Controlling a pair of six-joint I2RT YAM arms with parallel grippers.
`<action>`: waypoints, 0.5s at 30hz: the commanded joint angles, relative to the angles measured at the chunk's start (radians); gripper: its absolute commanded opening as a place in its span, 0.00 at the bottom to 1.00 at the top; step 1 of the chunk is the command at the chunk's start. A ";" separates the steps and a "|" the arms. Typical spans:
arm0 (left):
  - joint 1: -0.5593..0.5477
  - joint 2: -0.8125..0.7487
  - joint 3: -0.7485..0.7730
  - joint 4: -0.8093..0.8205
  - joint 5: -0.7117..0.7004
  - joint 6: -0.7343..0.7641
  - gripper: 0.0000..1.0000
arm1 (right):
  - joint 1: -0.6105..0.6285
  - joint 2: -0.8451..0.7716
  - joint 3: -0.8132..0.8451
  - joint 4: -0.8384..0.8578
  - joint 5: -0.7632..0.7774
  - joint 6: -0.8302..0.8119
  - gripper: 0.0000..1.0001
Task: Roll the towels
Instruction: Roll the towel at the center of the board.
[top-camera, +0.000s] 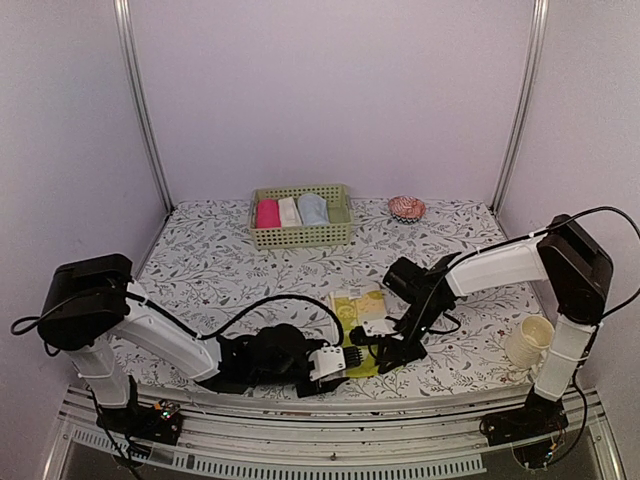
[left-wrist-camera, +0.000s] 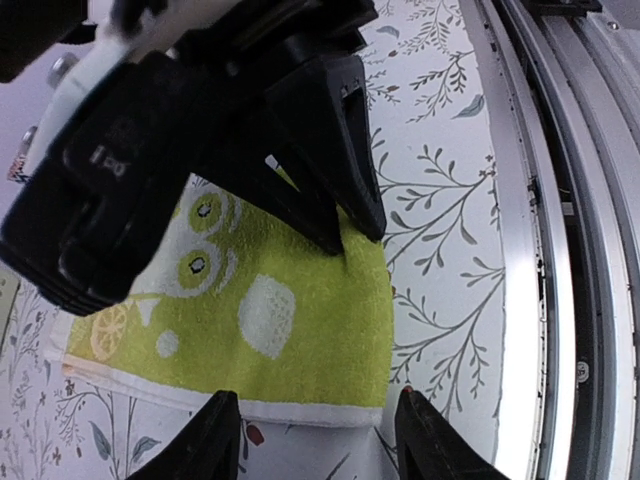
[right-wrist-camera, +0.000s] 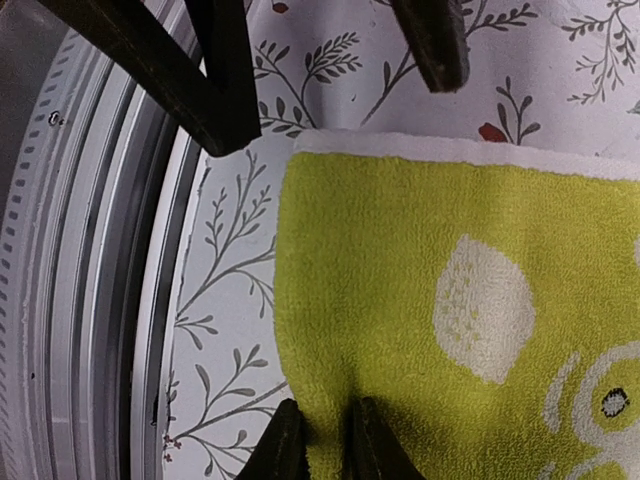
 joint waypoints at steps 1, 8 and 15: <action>-0.012 0.039 0.034 0.058 0.030 0.075 0.54 | -0.035 0.039 0.017 -0.059 -0.085 -0.014 0.20; -0.028 0.098 0.079 0.044 0.075 0.107 0.54 | -0.065 0.061 0.033 -0.083 -0.146 -0.019 0.20; -0.033 0.171 0.136 0.029 0.048 0.125 0.47 | -0.078 0.090 0.045 -0.103 -0.174 -0.028 0.20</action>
